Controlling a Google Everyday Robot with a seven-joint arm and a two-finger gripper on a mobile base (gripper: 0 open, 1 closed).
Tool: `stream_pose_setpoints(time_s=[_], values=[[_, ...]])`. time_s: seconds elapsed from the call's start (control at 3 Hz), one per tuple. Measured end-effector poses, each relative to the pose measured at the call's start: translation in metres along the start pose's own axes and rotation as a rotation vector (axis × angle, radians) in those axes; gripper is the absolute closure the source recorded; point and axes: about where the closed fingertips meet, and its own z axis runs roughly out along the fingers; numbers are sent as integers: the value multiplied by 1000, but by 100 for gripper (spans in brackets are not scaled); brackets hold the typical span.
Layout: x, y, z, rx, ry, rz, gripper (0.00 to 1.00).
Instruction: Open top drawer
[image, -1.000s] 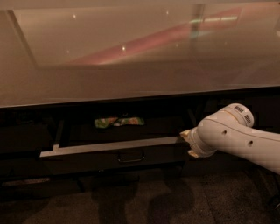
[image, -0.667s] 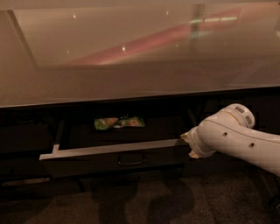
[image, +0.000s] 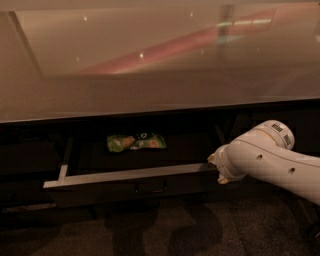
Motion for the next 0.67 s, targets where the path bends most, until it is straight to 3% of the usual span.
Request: stream_pose_setpoints(time_s=[0.33,0.67], values=[[-3,-3,-20,38,17,-11,100],[-3,-3,-20,38,17,-11,100]])
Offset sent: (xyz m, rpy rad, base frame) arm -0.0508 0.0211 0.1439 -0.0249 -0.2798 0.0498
